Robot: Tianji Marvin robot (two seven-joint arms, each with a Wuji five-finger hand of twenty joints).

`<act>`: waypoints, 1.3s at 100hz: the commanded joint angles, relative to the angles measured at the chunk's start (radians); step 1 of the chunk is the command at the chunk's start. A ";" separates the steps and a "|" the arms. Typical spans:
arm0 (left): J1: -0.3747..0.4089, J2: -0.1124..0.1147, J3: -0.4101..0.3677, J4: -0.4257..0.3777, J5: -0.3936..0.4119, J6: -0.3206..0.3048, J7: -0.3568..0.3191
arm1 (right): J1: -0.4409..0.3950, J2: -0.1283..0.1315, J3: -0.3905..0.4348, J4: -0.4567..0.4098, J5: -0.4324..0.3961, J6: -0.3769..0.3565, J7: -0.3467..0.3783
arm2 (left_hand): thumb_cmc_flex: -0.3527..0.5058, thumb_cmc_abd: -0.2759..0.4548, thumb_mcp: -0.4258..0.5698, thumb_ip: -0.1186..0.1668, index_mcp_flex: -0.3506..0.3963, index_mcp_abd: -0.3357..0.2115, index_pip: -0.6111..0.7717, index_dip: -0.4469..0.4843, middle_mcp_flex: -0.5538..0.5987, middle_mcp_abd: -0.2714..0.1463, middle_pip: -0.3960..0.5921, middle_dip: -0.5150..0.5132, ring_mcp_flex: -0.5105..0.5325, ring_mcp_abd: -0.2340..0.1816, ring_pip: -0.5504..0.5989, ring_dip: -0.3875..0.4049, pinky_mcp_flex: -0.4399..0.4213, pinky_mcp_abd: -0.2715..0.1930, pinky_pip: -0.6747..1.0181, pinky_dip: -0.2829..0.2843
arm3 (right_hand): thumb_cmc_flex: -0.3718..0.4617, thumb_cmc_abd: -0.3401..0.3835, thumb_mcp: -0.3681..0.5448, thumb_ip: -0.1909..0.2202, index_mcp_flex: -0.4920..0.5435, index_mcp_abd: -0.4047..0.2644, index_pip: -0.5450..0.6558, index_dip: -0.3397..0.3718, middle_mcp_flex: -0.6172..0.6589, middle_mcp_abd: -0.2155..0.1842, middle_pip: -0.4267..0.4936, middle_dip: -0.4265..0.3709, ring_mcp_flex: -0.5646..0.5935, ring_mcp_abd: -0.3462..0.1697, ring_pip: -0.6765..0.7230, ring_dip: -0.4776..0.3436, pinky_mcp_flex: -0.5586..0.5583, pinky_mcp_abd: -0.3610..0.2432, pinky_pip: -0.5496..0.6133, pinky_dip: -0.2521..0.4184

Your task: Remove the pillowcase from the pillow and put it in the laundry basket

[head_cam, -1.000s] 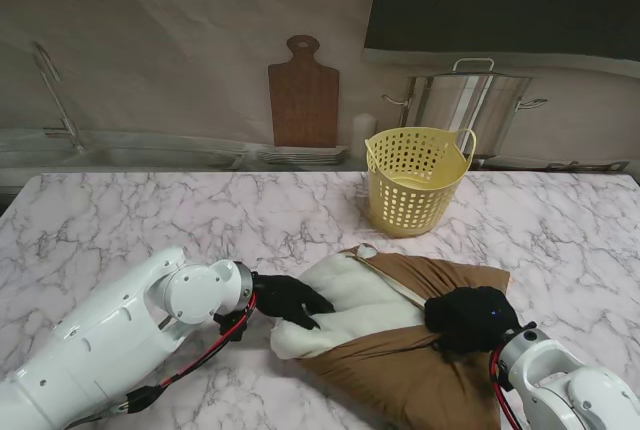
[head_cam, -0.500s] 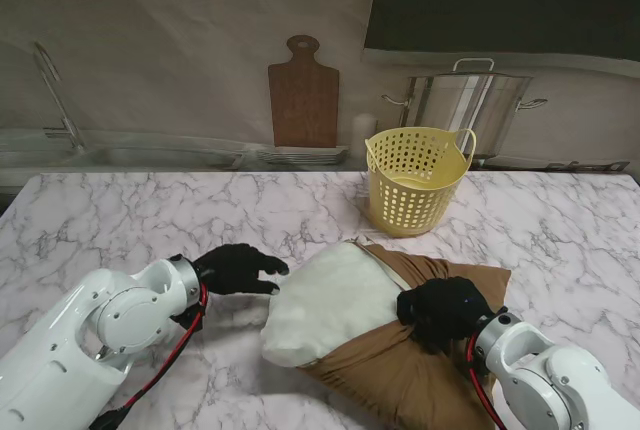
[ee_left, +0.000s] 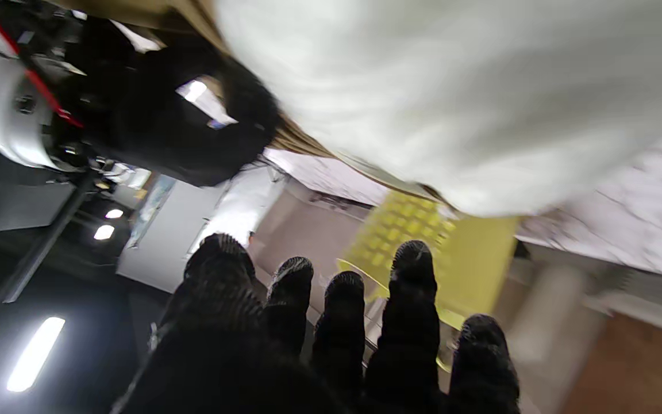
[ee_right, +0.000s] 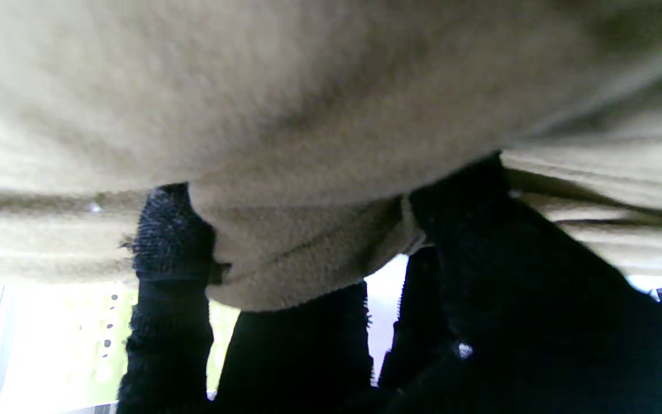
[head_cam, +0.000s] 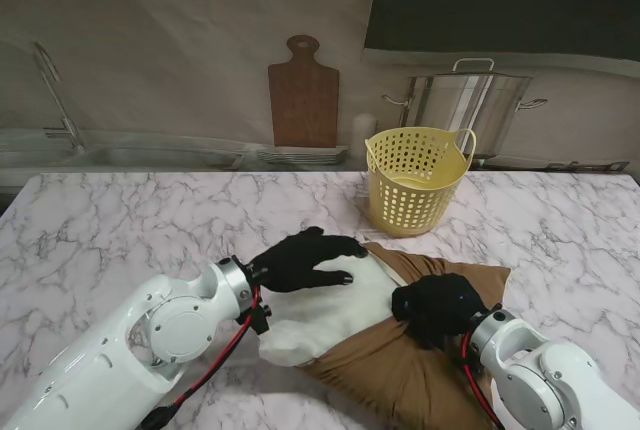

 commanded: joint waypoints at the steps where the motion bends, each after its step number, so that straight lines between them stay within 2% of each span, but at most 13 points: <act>1: -0.008 -0.013 0.029 0.028 0.017 -0.024 -0.040 | -0.002 -0.004 -0.008 0.022 0.000 0.001 -0.005 | -0.005 0.042 -0.007 0.008 0.002 -0.026 -0.001 -0.022 0.020 -0.025 0.018 -0.004 -0.001 -0.008 -0.002 -0.015 -0.013 -0.007 0.863 -0.011 | 0.120 0.093 0.098 0.070 0.002 0.014 -0.063 -0.040 0.010 0.045 0.000 0.007 0.109 0.059 0.074 0.033 -0.012 -0.009 -0.021 -0.023; 9: -0.038 -0.005 0.071 0.060 -0.012 -0.027 -0.085 | -0.001 -0.006 -0.011 0.025 0.004 0.002 -0.021 | 0.006 -0.004 0.004 0.008 0.073 -0.018 0.062 0.020 0.123 -0.013 0.060 0.023 0.026 -0.009 0.010 -0.010 -0.002 -0.004 0.876 0.003 | 0.119 0.103 0.093 0.070 -0.002 0.021 -0.068 -0.052 0.011 0.047 -0.011 -0.002 0.108 0.063 0.057 0.027 -0.013 -0.007 -0.022 -0.024; 15: -0.065 0.000 0.105 0.094 -0.036 -0.028 -0.115 | -0.002 -0.008 -0.013 0.025 0.010 0.003 -0.032 | 0.028 -0.036 0.010 0.006 0.109 -0.029 0.097 0.061 0.163 -0.015 0.068 0.037 0.041 -0.018 0.014 -0.008 0.006 -0.009 0.881 0.010 | 0.115 0.114 0.073 0.073 -0.016 0.042 -0.078 -0.101 0.009 0.051 -0.025 -0.009 0.109 0.067 0.032 0.022 -0.017 -0.002 -0.025 -0.027; 33: -0.129 0.008 0.186 0.182 -0.072 0.007 -0.173 | -0.008 -0.013 -0.013 0.023 0.036 -0.005 -0.061 | 0.058 -0.047 0.014 0.006 0.107 -0.027 0.093 0.072 0.146 -0.020 0.048 0.033 0.030 -0.024 0.004 -0.012 0.001 -0.025 0.877 0.010 | 0.091 0.168 -0.036 0.088 -0.048 0.100 -0.075 -0.200 -0.024 0.066 -0.067 -0.057 0.067 0.083 -0.037 0.025 -0.052 0.010 -0.043 -0.036; 50: -0.160 0.033 0.218 0.218 -0.058 0.020 -0.264 | -0.041 -0.023 0.011 0.005 0.037 -0.021 -0.133 | 0.053 -0.038 0.011 0.007 0.097 -0.027 0.081 0.071 0.120 -0.026 0.034 0.025 0.010 -0.032 -0.008 -0.020 -0.008 -0.033 0.869 0.008 | -0.064 0.193 -0.121 0.105 -0.064 0.124 -0.128 -0.273 -0.088 0.062 -0.076 -0.143 -0.013 0.097 -0.083 0.021 -0.137 0.038 -0.055 -0.024; 61: -0.181 0.054 0.235 0.231 -0.046 0.039 -0.337 | -0.067 -0.033 0.035 -0.017 0.085 -0.038 -0.170 | 0.041 -0.022 0.008 0.007 0.079 -0.023 0.063 0.061 0.079 -0.034 0.016 0.012 -0.019 -0.034 -0.023 -0.030 -0.023 -0.041 0.852 0.001 | -0.119 0.215 -0.176 0.111 -0.050 0.133 -0.146 -0.301 -0.123 0.073 -0.102 -0.183 -0.079 0.116 -0.121 0.004 -0.185 0.054 -0.062 -0.012; 76: -0.190 0.076 0.245 0.246 -0.030 0.046 -0.405 | -0.087 -0.053 0.060 -0.045 0.160 -0.049 -0.240 | 0.005 -0.003 0.002 0.009 0.065 -0.017 0.038 0.038 0.039 -0.035 0.007 0.000 -0.048 -0.033 -0.031 -0.039 -0.037 -0.047 0.831 -0.005 | -0.152 0.261 -0.242 0.132 -0.034 0.154 -0.206 -0.274 -0.199 0.093 -0.133 -0.210 -0.168 0.134 -0.179 -0.028 -0.228 0.058 -0.073 0.000; 89: -0.179 0.086 0.240 0.250 -0.007 0.029 -0.426 | -0.081 -0.066 0.073 -0.057 0.158 -0.008 -0.312 | -0.014 -0.001 0.005 0.013 0.068 -0.015 0.022 -0.002 0.026 -0.036 0.009 -0.009 -0.057 -0.035 -0.030 -0.044 -0.039 -0.050 0.821 -0.002 | -0.214 0.315 -0.303 0.163 -0.030 0.190 -0.308 -0.225 -0.282 0.109 -0.139 -0.221 -0.257 0.141 -0.193 -0.041 -0.267 0.046 -0.070 0.016; 93: -0.174 0.089 0.237 0.248 -0.001 0.026 -0.431 | -0.076 -0.069 0.073 -0.060 0.157 0.023 -0.319 | -0.017 0.002 0.005 0.013 0.067 -0.015 0.023 -0.005 0.023 -0.035 0.008 -0.010 -0.059 -0.036 -0.031 -0.045 -0.041 -0.051 0.820 -0.002 | -0.240 0.343 -0.334 0.200 -0.030 0.211 -0.405 -0.134 -0.327 0.118 -0.145 -0.229 -0.311 0.154 -0.198 -0.055 -0.297 0.046 -0.083 0.025; 97: -0.168 0.090 0.233 0.248 0.005 0.023 -0.431 | -0.069 -0.069 0.072 -0.063 0.152 0.063 -0.317 | -0.019 0.002 0.003 0.012 0.066 -0.014 0.024 -0.006 0.022 -0.036 0.008 -0.010 -0.060 -0.036 -0.031 -0.046 -0.041 -0.051 0.819 -0.002 | -0.274 0.355 -0.358 0.206 -0.073 0.237 -0.464 -0.110 -0.390 0.129 -0.161 -0.235 -0.381 0.169 -0.216 -0.064 -0.336 0.046 -0.092 0.031; 112: -0.144 0.092 0.212 0.240 0.026 0.011 -0.433 | -0.018 -0.053 0.057 -0.047 0.031 0.218 -0.243 | -0.025 0.001 0.003 0.012 0.063 -0.014 0.026 -0.012 0.018 -0.039 0.008 -0.012 -0.064 -0.036 -0.032 -0.047 -0.042 -0.054 0.815 -0.001 | -0.423 0.342 -0.379 0.189 -0.277 0.351 -0.695 -0.213 -0.590 0.158 -0.298 -0.359 -0.597 0.227 -0.389 -0.194 -0.480 0.081 -0.206 0.045; 124: -0.140 0.094 0.210 0.238 0.032 0.005 -0.436 | 0.031 -0.039 0.021 -0.016 -0.022 0.293 -0.145 | -0.028 0.001 0.004 0.012 0.057 -0.016 0.025 -0.017 0.008 -0.040 0.005 -0.014 -0.069 -0.036 -0.033 -0.048 -0.045 -0.055 0.812 0.000 | -0.474 0.321 -0.353 0.178 -0.392 0.413 -0.809 -0.259 -0.626 0.175 -0.379 -0.455 -0.598 0.251 -0.467 -0.250 -0.512 0.131 -0.287 0.047; 130: -0.141 0.095 0.212 0.239 0.039 0.005 -0.437 | 0.047 -0.031 0.013 -0.010 -0.039 0.303 -0.074 | -0.031 0.002 0.003 0.012 0.053 -0.017 0.023 -0.020 -0.002 -0.042 0.001 -0.016 -0.073 -0.038 -0.034 -0.049 -0.046 -0.057 0.810 0.000 | -0.396 0.292 -0.364 0.179 -0.398 0.405 -0.820 -0.253 -0.565 0.153 -0.349 -0.458 -0.496 0.234 -0.418 -0.213 -0.470 0.142 -0.269 0.076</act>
